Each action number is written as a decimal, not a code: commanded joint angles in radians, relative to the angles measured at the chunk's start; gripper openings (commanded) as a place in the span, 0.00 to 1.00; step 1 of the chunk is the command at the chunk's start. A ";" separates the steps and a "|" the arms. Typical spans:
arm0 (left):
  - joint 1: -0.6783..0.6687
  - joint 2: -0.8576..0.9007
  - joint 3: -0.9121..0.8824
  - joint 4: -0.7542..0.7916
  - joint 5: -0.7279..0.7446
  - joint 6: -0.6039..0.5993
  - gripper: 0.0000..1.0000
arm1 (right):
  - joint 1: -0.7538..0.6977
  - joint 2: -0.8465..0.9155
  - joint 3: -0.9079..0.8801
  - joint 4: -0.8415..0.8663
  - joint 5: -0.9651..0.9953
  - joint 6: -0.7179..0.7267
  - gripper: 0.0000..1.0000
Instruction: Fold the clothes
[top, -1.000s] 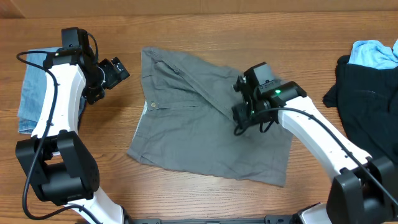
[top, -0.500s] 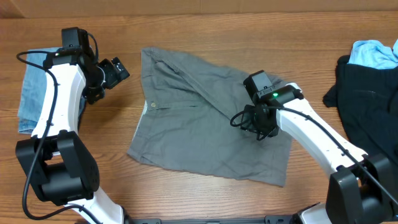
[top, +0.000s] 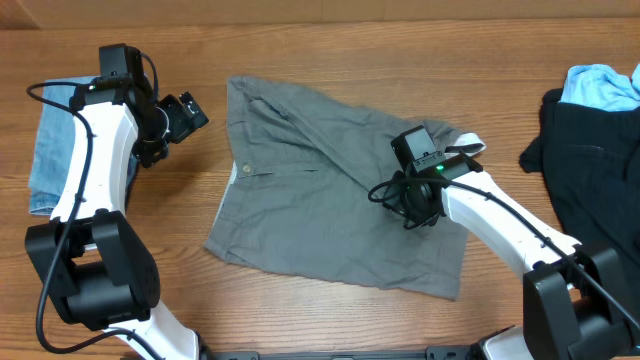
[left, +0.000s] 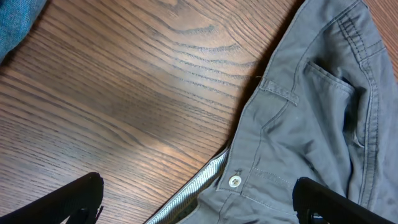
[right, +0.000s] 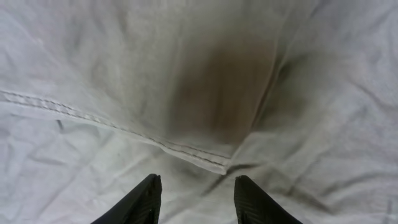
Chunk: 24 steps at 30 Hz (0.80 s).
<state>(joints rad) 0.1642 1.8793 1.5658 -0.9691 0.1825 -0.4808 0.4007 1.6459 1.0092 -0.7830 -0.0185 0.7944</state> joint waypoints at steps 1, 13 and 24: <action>-0.001 -0.013 0.005 0.001 -0.007 -0.021 1.00 | 0.001 -0.004 -0.028 0.015 0.055 0.053 0.46; -0.001 -0.013 0.005 0.001 -0.007 -0.021 1.00 | 0.001 -0.004 -0.072 0.098 0.058 0.086 0.47; -0.001 -0.013 0.005 0.001 -0.007 -0.021 1.00 | 0.001 -0.004 -0.103 0.139 0.073 0.158 0.47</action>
<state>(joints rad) 0.1642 1.8793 1.5658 -0.9691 0.1825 -0.4808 0.4007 1.6459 0.9382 -0.6731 0.0334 0.9066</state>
